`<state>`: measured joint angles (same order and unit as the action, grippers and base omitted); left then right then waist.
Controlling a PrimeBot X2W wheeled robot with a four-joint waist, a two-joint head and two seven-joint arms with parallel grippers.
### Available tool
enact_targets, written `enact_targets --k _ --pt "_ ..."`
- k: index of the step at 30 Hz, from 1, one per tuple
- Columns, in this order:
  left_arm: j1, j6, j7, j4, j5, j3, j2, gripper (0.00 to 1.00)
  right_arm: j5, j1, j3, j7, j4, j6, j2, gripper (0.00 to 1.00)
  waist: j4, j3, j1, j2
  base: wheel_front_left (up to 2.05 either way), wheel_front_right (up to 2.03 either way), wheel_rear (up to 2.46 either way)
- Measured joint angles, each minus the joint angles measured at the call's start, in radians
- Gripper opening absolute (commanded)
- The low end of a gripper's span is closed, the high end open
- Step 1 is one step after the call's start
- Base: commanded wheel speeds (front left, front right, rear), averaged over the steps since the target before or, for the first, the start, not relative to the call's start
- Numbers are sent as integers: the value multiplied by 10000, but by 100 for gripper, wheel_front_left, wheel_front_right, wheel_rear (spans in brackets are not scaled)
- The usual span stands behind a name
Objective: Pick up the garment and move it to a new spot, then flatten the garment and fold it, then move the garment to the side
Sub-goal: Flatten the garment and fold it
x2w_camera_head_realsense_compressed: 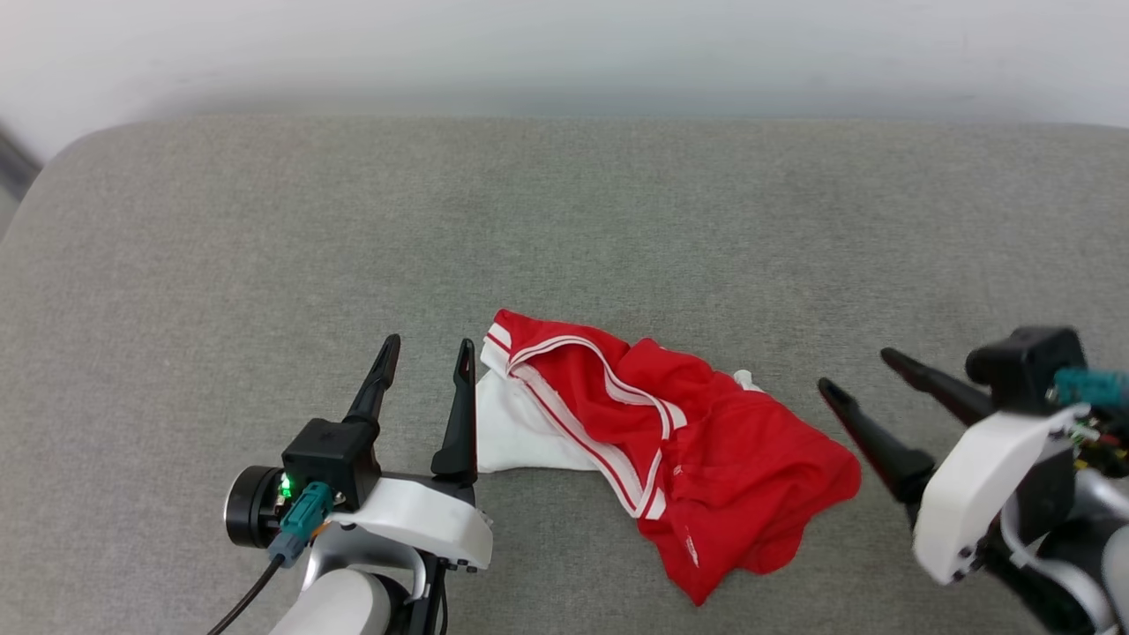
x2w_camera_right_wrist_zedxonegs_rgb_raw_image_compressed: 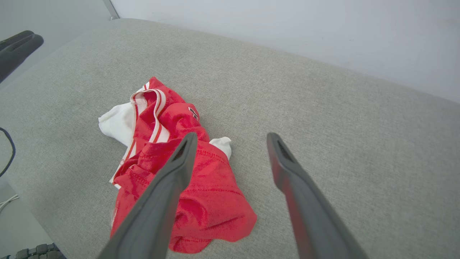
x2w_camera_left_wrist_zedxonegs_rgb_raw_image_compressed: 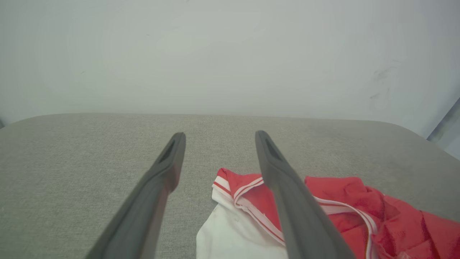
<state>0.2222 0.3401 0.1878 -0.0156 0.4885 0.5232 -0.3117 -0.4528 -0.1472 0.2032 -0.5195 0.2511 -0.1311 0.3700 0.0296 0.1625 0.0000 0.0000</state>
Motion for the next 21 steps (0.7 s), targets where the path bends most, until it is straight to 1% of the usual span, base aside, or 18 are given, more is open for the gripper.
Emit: enact_targets --k 2,4,7,10,16,19,20,21 --pt "17 0 0 4 0 8 10 100 -355 -385 27 -629 -148 0 426 100 81 76 0 0 0 0 0" --pt "66 -2 6 8 -4 42 42 100 -702 -761 261 -1214 -278 0 826 100 201 166 0 0 0 0 0" --pt "202 -56 90 25 -4 36 79 100 -1139 -1229 1001 -2042 -307 0 1233 100 408 349 0 0 0 0 0" --pt "386 -146 186 92 -6 67 182 100 -1467 -1712 1933 -2637 -322 0 1613 100 651 568 0 0 0 0 0" --pt "597 -253 374 370 -4 157 451 100 -2080 -2778 3833 -3118 -426 0 2238 100 1129 984 0 0 0 0 0" --pt "650 -288 449 514 -8 153 531 100 -2489 -3169 4489 -3241 -665 0 2477 100 1282 1132 0 0 0 0 0" --pt "663 -288 460 546 -23 159 546 100 -2512 -3271 4736 -3281 -725 0 2585 84 1315 1163 0 0 0 0 0" --pt "665 -288 489 585 -23 153 556 100 -2602 -3357 4872 -3252 -780 -2 2661 16 1337 1183 0 0 0 0 0"
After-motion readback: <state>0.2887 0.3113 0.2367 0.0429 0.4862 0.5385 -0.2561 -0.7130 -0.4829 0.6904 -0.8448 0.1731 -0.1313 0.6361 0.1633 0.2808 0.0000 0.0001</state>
